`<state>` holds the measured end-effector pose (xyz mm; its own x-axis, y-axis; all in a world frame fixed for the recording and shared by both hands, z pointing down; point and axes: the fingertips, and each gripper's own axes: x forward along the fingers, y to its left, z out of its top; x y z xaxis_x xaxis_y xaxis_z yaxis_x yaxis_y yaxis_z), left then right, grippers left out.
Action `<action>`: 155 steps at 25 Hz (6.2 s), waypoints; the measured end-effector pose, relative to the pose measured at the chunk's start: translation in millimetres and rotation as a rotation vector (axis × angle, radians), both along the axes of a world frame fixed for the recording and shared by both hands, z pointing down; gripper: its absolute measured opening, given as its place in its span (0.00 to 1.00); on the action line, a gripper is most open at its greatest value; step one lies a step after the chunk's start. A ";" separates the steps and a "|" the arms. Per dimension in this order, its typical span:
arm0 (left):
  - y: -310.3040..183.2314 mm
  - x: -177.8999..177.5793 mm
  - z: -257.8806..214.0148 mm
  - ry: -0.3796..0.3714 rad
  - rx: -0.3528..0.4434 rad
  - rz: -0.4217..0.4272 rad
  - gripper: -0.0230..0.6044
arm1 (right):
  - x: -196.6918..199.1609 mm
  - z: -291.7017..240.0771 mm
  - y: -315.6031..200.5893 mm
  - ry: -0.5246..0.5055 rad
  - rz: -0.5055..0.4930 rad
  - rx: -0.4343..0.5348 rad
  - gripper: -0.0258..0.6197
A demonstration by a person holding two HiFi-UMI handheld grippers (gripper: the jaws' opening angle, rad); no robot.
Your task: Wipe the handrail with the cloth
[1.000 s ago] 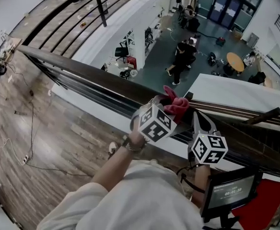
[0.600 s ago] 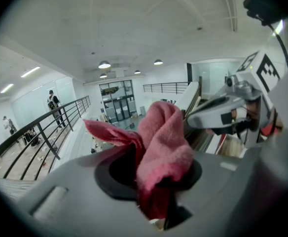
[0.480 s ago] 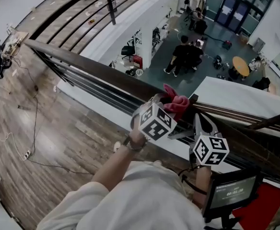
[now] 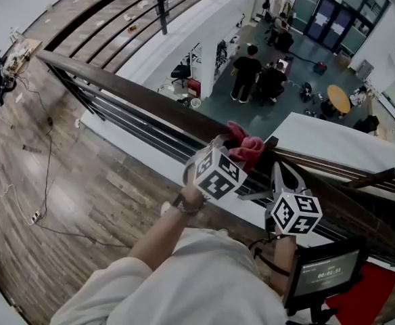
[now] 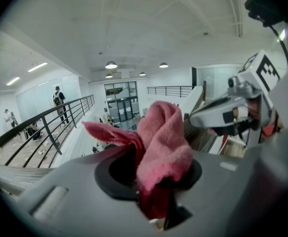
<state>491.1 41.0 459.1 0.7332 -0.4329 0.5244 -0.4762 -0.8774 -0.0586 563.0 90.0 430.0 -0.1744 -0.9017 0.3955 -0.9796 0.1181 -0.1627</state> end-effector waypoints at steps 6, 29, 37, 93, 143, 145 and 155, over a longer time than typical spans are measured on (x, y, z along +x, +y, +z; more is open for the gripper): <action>-13.3 -21.0 -1.6 0.000 0.005 -0.020 0.25 | -13.1 -3.7 -6.1 0.011 0.003 -0.002 0.04; -49.5 -83.0 -0.1 0.037 0.015 -0.100 0.25 | -57.7 -5.7 -21.9 0.041 -0.009 -0.008 0.04; -58.0 -94.8 -2.5 0.034 0.025 -0.114 0.25 | -67.1 -7.7 -26.0 0.043 -0.014 -0.011 0.04; -190.5 -308.7 -11.1 0.100 0.041 -0.354 0.25 | -171.7 -9.6 -64.6 0.096 0.054 -0.044 0.04; -165.3 -343.3 28.2 0.105 0.113 -0.535 0.25 | -148.1 -3.8 -62.9 0.082 0.077 -0.089 0.04; -164.6 -341.3 30.3 0.103 0.107 -0.553 0.25 | -146.1 -4.7 -63.2 0.077 0.074 -0.085 0.04; -165.2 -339.2 34.6 0.129 0.095 -0.633 0.25 | -130.7 -1.4 -56.9 0.062 0.069 -0.077 0.04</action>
